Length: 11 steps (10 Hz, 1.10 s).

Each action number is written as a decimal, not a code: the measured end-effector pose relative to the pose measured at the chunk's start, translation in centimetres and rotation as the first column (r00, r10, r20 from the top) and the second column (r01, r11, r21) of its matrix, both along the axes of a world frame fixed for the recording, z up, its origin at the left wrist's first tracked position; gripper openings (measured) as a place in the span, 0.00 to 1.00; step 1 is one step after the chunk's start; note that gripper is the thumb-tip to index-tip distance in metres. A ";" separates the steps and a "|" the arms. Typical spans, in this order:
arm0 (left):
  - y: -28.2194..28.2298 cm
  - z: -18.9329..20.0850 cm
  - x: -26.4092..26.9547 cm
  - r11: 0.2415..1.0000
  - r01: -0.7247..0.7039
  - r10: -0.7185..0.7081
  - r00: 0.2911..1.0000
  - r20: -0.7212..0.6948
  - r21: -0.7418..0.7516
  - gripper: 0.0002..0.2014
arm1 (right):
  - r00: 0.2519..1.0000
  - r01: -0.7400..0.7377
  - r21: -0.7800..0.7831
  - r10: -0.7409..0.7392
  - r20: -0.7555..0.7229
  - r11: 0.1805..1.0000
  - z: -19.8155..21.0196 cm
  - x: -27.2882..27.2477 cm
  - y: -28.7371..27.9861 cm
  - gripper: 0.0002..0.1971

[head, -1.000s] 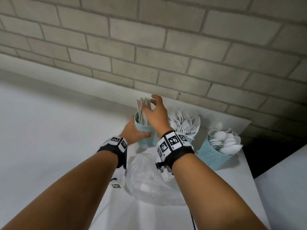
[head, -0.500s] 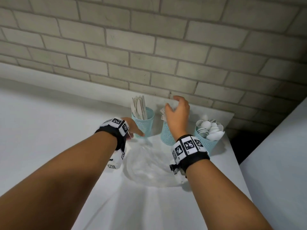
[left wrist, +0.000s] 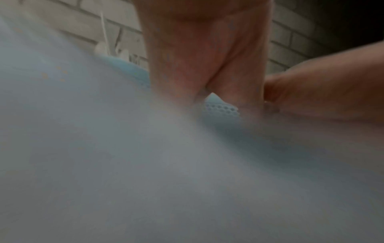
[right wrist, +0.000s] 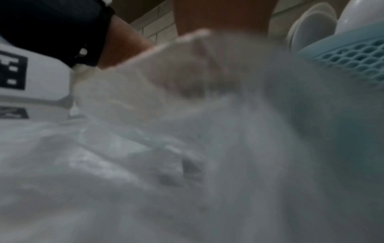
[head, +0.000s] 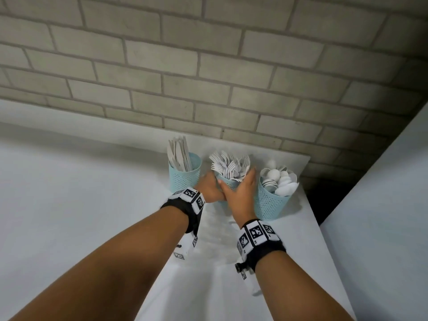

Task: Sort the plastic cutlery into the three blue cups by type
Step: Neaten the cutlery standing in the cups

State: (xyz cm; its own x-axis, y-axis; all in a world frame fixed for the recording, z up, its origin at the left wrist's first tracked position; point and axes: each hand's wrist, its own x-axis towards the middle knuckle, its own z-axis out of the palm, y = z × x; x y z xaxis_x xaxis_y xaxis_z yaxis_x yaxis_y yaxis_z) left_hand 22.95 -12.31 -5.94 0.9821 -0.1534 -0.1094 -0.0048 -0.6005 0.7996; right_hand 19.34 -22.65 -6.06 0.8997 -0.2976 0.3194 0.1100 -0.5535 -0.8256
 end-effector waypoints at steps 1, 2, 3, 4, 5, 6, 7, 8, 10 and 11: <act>-0.9 -1.6 1.2 0.989 -0.048 0.057 0.997 0.059 -0.141 0.39 | 1.000 -0.001 0.050 0.000 0.015 0.999 0.3 0.7 -0.6 0.51; -1.5 -2.0 1.9 0.968 -0.056 0.083 0.992 0.100 -0.246 0.53 | 0.998 -0.066 0.106 0.066 -0.004 0.992 1.0 1.9 -1.1 0.52; -1.9 -2.3 2.5 0.951 -0.034 0.074 0.990 0.119 -0.307 0.46 | 0.994 -0.095 0.175 0.103 -0.033 0.980 1.5 3.1 -1.4 0.53; -2.0 -2.3 2.4 0.947 0.017 0.055 0.975 0.214 -0.322 0.33 | 0.985 -0.163 0.109 0.168 -0.033 0.981 1.9 4.4 -1.2 0.54; -1.8 -2.3 2.6 0.932 0.118 -0.045 0.976 0.215 -0.341 0.33 | 0.921 -0.380 -0.014 0.376 -0.104 0.925 3.4 5.7 -1.6 0.37; -1.4 -3.7 4.0 0.932 0.117 -0.072 0.987 0.142 -0.343 0.47 | 0.904 -0.412 0.032 0.413 -0.114 0.911 4.7 6.2 -2.4 0.23; -0.8 -3.5 3.5 0.934 0.092 -0.051 0.991 0.125 -0.346 0.39 | 0.908 -0.395 0.064 0.400 -0.127 0.917 3.9 5.7 -2.2 0.42; -0.9 -3.1 2.0 0.766 0.533 -0.457 0.844 0.279 -0.359 0.35 | 0.887 -0.448 -0.014 0.443 -0.132 0.894 2.9 4.8 -1.8 0.65; -0.7 -3.8 3.7 0.968 0.033 -0.002 0.992 0.124 -0.248 0.52 | 0.960 -0.277 -0.104 0.270 -0.082 0.955 3.1 5.3 -1.3 0.66; -0.7 -3.3 3.5 0.949 0.035 -0.002 0.994 0.107 -0.314 0.52 | 0.961 -0.269 -0.064 0.264 -0.075 0.961 4.1 5.8 -1.2 0.51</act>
